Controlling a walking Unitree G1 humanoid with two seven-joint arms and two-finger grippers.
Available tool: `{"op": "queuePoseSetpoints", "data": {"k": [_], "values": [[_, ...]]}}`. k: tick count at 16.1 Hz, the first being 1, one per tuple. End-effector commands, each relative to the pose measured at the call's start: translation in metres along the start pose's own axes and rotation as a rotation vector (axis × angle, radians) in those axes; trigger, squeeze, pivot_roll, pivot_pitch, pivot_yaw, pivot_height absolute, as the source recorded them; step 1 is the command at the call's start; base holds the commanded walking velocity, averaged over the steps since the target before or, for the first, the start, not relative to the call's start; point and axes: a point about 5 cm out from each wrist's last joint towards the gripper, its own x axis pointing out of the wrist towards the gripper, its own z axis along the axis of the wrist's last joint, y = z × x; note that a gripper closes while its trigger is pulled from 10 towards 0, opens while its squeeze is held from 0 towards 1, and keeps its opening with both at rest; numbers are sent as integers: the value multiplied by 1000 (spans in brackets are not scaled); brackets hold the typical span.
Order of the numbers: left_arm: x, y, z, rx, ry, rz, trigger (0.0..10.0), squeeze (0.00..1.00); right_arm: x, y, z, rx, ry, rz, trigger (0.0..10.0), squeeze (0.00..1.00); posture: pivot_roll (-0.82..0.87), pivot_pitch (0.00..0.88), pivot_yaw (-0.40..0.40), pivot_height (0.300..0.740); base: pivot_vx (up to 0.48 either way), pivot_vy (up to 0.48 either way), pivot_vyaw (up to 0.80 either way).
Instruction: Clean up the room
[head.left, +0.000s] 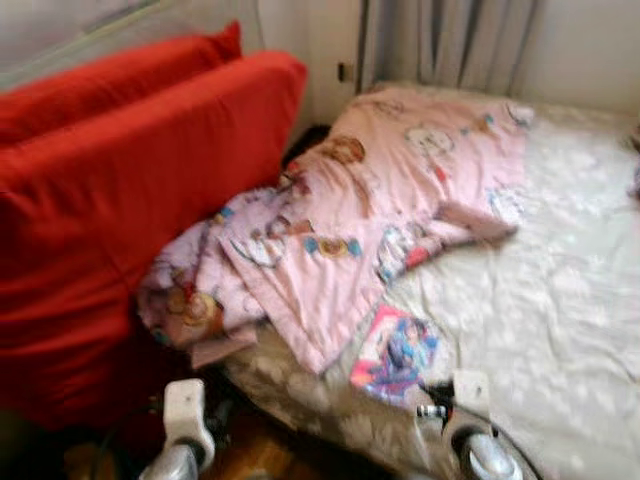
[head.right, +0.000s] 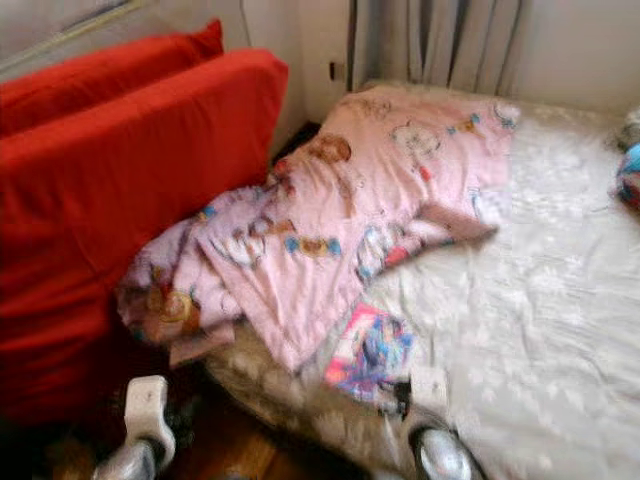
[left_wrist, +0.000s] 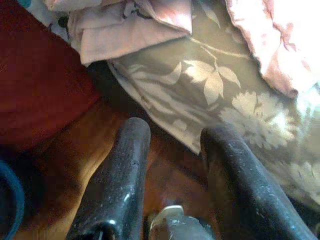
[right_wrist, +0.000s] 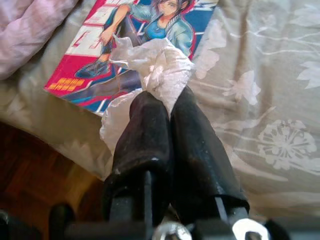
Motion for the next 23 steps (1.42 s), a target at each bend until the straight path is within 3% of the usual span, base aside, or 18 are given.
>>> {"op": "queuePoseSetpoints", "data": {"k": [1, 6, 8, 11, 17, 23], "values": [[-2, 4, -9, 23, 47, 12, 10000, 0, -3, 1, -13, -11, 59, -6, 10000, 0, -24, 2, 32, 740, 0, 0, 0], [-10, 3, -41, 79, 239, 24, 10000, 0, -21, -9, -55, -11, 267, -63, 10000, 0, -35, 0, 35, 740, 0, 0, 0], [-12, 4, -45, 67, 254, 43, 10000, 0, -28, -16, -67, -15, 317, -84, 10000, 0, -33, 0, 34, 740, 0, 0, 0], [-13, 5, -47, 58, 252, 42, 10000, 0, -36, -21, -76, -47, 335, -59, 10000, 0, -29, 0, 32, 740, 0, 0, 140], [-24, 14, -64, 53, 326, 71, 10000, 0, -46, -30, -89, -44, 386, -89, 10000, 0, -34, 0, 39, 740, 0, 0, 798], [-31, 23, -71, 51, 351, 92, 10000, 0, -37, -17, -81, -41, 375, -67, 10000, 0, -30, 0, 38, 740, 0, 0, 203]]}}
